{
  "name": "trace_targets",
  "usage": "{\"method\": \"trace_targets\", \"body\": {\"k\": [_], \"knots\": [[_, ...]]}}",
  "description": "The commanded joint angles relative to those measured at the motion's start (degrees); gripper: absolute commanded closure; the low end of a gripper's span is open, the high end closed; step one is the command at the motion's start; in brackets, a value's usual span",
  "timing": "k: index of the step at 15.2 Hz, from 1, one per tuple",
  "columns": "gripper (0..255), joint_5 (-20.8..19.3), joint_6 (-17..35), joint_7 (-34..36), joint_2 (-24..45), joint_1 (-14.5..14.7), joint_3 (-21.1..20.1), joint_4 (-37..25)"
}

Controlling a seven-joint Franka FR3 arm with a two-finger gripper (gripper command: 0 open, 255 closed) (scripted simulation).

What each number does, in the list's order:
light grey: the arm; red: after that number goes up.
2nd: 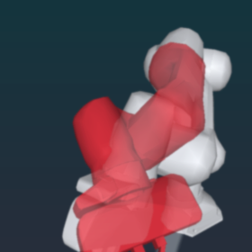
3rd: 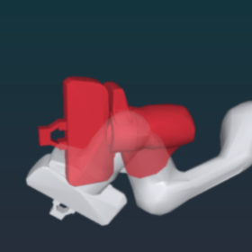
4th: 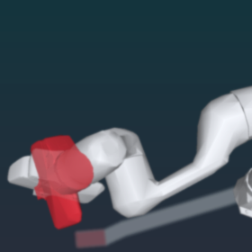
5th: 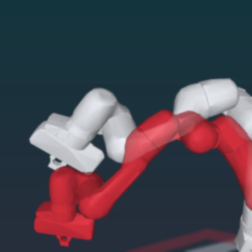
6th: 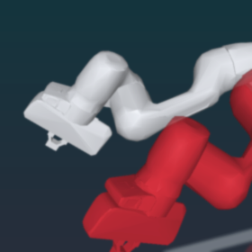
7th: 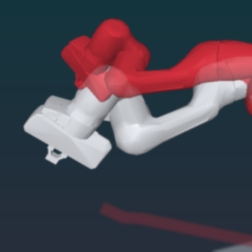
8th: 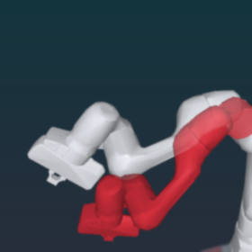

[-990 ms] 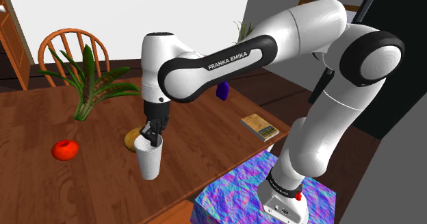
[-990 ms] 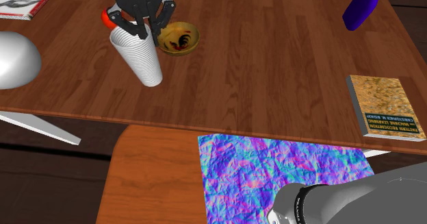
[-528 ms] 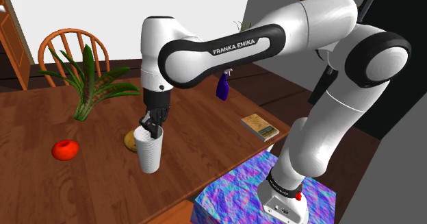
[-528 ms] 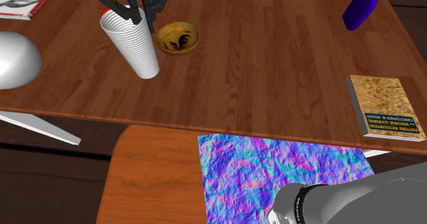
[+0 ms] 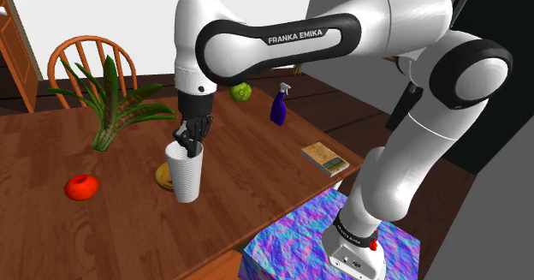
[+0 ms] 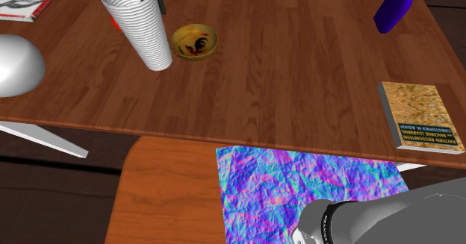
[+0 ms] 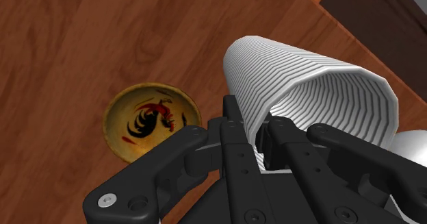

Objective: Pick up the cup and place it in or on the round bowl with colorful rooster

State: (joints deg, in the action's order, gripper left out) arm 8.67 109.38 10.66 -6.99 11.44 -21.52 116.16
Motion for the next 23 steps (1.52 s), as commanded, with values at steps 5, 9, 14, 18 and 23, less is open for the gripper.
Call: {"method": "trace_targets", "body": {"k": [5,9,14,18,23], "knots": [[255,-3.0,-4.8,-4.0,7.3,-2.8,2.8,-11.1],[255,-4.9,-8.5,-6.5,13.1,-4.4,4.4,-20.2],[255,-6.4,-11.5,-8.5,18.7,-5.4,5.5,-28.4],[255,-6.3,-8.4,-8.7,18.6,-5.5,5.6,-25.2],[255,-6.3,-4.6,-9.0,18.8,-5.5,5.6,-21.6]]}}
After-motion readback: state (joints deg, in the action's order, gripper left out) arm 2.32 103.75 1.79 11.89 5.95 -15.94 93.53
